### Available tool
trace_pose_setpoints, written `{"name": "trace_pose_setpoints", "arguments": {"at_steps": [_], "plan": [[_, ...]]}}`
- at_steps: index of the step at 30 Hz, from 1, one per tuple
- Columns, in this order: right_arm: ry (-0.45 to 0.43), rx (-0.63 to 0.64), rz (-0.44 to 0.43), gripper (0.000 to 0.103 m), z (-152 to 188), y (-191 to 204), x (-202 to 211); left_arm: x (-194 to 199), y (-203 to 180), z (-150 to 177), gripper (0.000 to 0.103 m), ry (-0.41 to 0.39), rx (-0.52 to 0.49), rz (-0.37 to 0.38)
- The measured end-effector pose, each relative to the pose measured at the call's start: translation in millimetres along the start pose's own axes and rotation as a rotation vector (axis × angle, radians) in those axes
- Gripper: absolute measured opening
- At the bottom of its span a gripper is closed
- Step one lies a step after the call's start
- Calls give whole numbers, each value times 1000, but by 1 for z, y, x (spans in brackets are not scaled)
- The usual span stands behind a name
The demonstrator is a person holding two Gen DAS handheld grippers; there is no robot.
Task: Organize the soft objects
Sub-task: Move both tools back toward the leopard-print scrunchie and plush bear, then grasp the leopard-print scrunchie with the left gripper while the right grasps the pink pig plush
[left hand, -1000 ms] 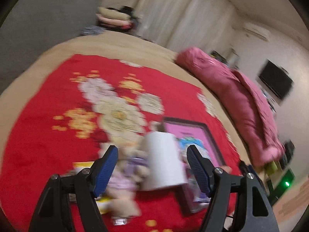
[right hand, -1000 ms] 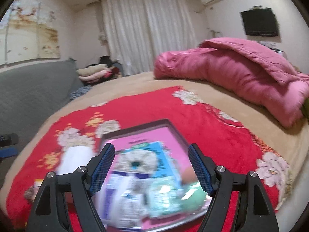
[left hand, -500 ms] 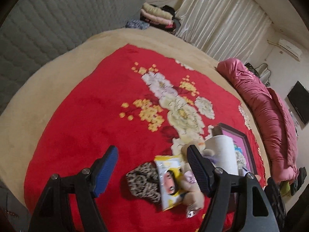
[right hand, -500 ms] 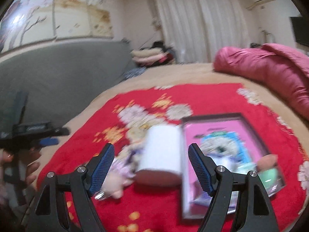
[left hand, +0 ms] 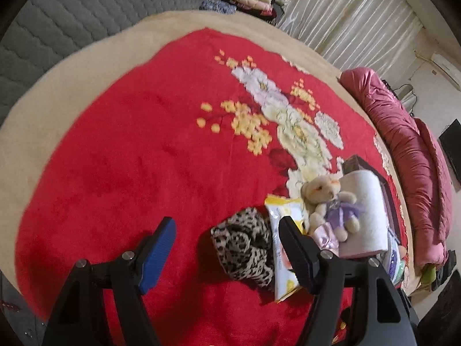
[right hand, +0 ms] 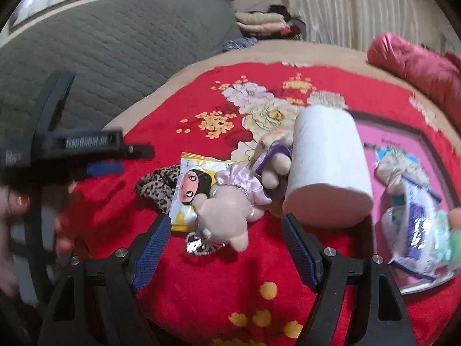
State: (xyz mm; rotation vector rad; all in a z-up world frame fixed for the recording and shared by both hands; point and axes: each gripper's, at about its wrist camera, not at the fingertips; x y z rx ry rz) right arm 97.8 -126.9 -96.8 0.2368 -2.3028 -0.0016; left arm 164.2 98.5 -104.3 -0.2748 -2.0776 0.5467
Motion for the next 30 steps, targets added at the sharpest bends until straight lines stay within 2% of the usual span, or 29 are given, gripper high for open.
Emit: {"name": "trace_pose_setpoints", "arguments": {"at_steps": [5,9,12,14,17,20,26,30], "plan": [[36,-78,-33,80,-9,-7,-17,-13,-4,9,72,27,-22,-2],[84,-83,-44,80,-7,-2,-36,-21,-5,13,53,48,-17,21],[105,-86,-54,80,-4,1,-44,-27,-3,15,48,69,4,53],[106,-83,-51,80,-5,1,-49,-31,0,17,44,74,39,106],[116,-96,-53,80,-5,-2,-55,-35,2,19,37,77,61,138],[130,-118,-62,80,-5,-7,-60,-38,5,19,23,83,106,211],[139,-139,-88,80,1,-15,-67,-40,6,20,15,77,127,243],[139,-131,-113,62,3,-15,-66,-38,6,19,11,62,129,257]]}}
Point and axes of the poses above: each gripper's, at about its wrist camera, not at the fingertips, and x roughly against the way its jaws point, y to its left, z to its underside, and after that the axes turned 9 degrees about z, right-handed
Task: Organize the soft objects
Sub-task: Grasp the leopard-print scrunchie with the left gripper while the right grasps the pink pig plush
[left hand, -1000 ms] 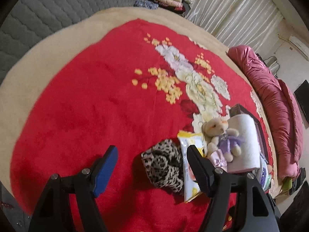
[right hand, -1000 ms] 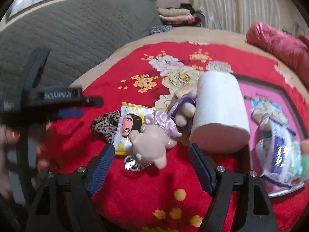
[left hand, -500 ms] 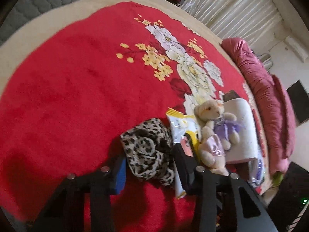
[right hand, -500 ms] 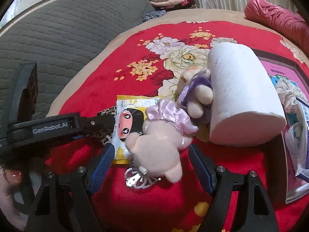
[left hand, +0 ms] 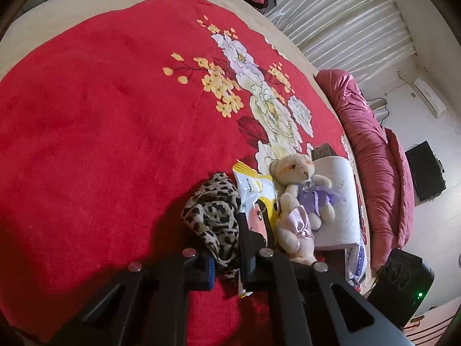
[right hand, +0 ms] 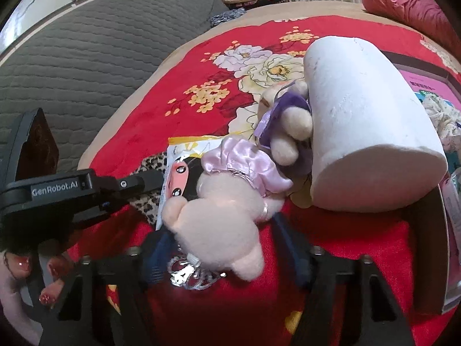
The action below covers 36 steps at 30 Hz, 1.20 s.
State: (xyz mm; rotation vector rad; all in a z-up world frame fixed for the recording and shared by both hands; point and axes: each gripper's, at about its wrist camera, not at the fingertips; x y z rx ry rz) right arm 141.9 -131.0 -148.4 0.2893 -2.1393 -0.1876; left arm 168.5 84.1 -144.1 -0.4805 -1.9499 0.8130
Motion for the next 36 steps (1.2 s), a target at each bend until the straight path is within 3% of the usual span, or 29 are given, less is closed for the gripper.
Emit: {"name": "trace_pose_setpoints", "arguments": {"at_steps": [4,7,15,22,36], "plan": [[-16,0,-15,50,0,-2,4,1,-1,0,11,-4,-9,-16],[-28,14,-41,46,0,0,10,4,-3,-1,11,-18,-21,-26],[-73,83,-61,46,7,7,29,30,-16,-8,11,-112,-77,-55],[-111,127,-90,46,10,12,44,55,-28,-17,11,-189,-164,-130],[-217,135,-69,46,5,6,74,69,-53,-15,11,-225,-213,-97]]}}
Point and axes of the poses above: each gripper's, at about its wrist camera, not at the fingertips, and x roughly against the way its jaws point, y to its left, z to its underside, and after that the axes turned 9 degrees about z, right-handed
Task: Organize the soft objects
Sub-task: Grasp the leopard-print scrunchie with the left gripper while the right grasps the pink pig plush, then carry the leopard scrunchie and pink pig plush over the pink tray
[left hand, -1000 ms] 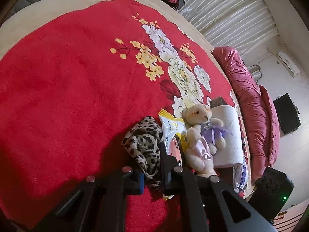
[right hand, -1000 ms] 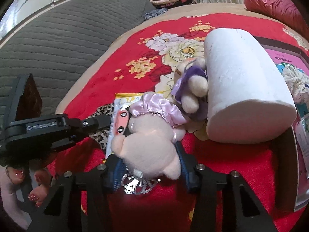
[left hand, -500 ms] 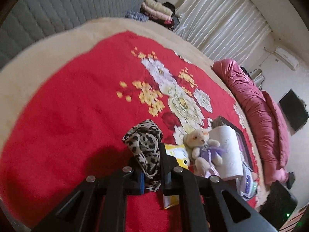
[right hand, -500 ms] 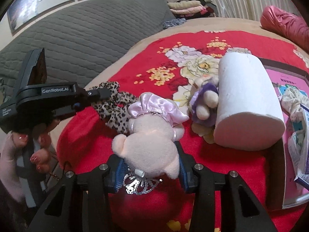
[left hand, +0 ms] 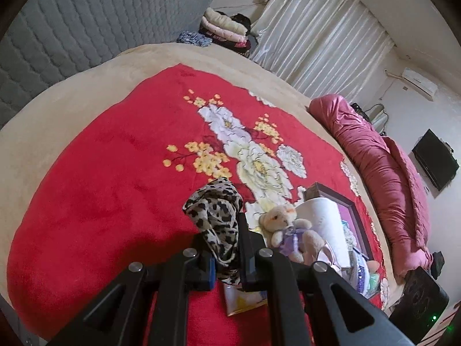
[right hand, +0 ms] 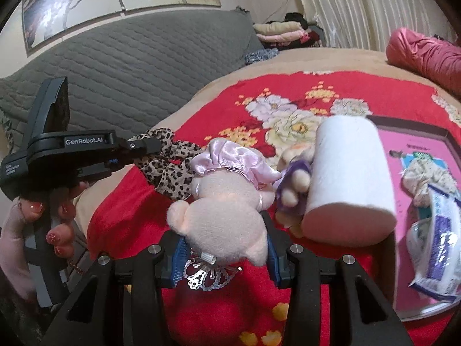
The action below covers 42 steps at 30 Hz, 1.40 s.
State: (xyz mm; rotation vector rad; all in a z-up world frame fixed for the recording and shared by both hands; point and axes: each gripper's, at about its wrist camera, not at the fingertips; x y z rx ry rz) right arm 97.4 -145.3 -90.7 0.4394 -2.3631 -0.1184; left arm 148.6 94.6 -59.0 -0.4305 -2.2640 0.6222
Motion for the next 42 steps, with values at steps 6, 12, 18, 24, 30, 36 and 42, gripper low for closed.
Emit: {"name": "trace_pose_setpoints", "arguments": {"at_steps": [6,12,18,24,30,36,42], "plan": [[-36,-1,22,46,-6,-8,10,2,-20,-3,11,-6,-40,14],[-57,5,39,46,-9,-9,16,3,-41,-3,11,-3,-104,-22],[-106,2,84,46,-13,-15,28,-2,-64,2,11,31,-159,-29],[-151,-31,133,46,-18,-33,43,-8,-93,8,11,52,-226,-13],[-193,-82,181,46,-21,-55,59,-16,-122,9,11,60,-265,27],[-224,-125,211,46,-22,-72,72,-25,-151,21,11,84,-310,82],[-238,-146,219,46,-24,-79,79,-30,-169,31,11,105,-337,102]]}}
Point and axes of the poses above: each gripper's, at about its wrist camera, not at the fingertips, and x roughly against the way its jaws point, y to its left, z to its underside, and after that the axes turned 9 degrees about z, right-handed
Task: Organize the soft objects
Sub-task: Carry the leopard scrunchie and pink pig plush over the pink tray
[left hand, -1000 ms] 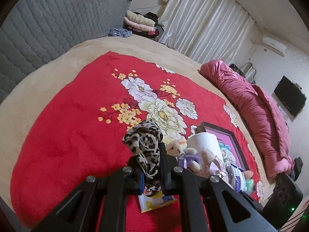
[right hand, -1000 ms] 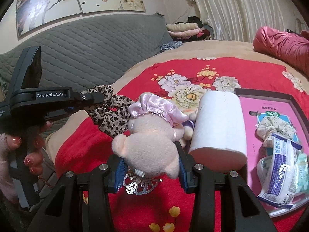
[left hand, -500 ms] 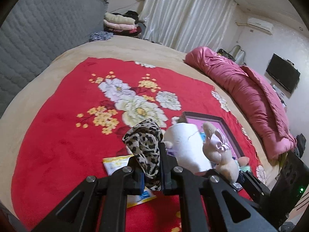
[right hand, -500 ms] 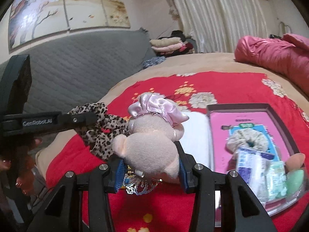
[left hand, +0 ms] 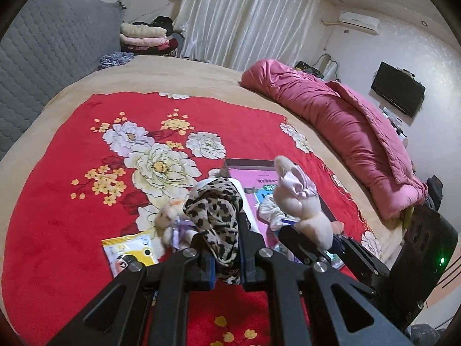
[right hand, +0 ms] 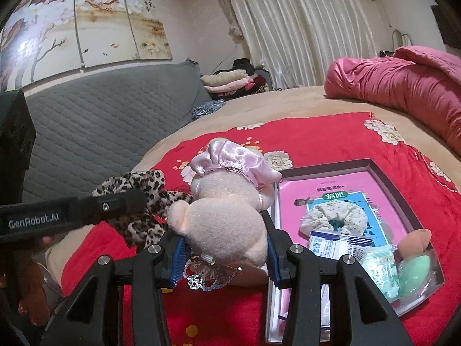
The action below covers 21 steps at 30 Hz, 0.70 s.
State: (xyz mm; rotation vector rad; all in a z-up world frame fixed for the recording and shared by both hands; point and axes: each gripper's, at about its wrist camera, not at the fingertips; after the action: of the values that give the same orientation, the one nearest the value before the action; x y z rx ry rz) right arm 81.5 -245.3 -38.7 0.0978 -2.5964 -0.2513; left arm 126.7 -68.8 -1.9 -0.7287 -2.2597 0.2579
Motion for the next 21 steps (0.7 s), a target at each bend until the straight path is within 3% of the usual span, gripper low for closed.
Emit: {"name": "trace_pose_setpoints", "arguments": {"at_steps": [6,14,21], "plan": [[-32,-17,31,46,-5,-12,7,-6,-16,-1,11,4,-22,24],[-56,-79,143,46,-13,-56,12,-27,-49,-17,11,-7,-73,74],[-80,-118,317,46,-15,-98,20,-57,-75,-29,11,20,-105,108]]}}
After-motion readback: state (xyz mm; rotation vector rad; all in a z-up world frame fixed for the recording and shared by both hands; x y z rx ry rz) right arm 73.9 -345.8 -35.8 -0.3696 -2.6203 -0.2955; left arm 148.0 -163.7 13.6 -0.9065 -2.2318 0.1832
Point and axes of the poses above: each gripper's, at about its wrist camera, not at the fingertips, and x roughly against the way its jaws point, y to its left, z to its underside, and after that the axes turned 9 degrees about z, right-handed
